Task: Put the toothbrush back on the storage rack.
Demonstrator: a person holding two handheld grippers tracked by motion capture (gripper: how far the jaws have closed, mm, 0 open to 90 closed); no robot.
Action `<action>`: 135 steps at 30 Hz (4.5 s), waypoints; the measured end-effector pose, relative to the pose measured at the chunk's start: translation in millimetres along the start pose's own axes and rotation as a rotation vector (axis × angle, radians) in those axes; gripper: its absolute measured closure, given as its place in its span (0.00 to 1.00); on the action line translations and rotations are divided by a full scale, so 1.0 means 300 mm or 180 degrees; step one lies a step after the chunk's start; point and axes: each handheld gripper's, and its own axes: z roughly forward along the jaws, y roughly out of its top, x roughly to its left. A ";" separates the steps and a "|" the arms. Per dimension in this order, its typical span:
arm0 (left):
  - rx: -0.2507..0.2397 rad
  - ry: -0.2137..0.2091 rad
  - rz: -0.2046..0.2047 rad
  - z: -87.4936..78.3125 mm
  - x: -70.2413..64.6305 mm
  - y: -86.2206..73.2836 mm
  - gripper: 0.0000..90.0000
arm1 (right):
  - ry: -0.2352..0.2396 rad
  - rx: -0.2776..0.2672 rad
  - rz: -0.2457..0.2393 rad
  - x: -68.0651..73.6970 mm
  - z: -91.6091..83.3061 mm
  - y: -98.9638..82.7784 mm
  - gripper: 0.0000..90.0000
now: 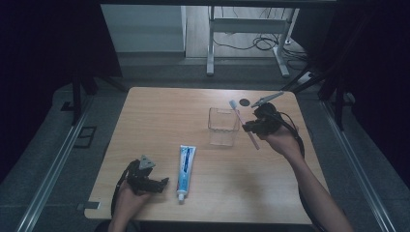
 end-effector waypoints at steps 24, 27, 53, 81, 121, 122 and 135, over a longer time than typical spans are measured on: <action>0.0005 0.0000 0.0012 0.000 0.001 0.000 0.00 | 0.0025 -0.0537 0.0068 0.010 0.069 0.157 0.87; 0.0005 0.0000 0.0012 0.000 0.001 0.000 0.00 | -0.0002 -0.0591 0.0077 0.010 0.086 0.172 0.87; 0.0008 -0.0007 0.0005 -0.001 0.000 0.000 0.00 | -0.0149 -0.0585 0.0214 -0.015 0.302 0.146 0.87; 0.0013 -0.0002 0.0005 -0.001 0.000 0.000 0.00 | -0.0201 -0.0268 0.0150 -0.012 0.422 0.095 0.87; 0.0008 -0.0006 -0.0001 -0.001 0.000 0.000 0.00 | -0.0019 -0.0418 0.0060 0.013 0.306 0.104 0.48; 0.0008 -0.0005 -0.0002 -0.001 0.000 0.000 0.00 | -0.0006 -0.0431 0.0051 0.015 0.299 0.102 0.46; 0.0017 0.0003 -0.0004 -0.001 0.000 0.000 0.00 | 0.0058 -0.0572 -0.0079 0.038 0.206 0.047 0.24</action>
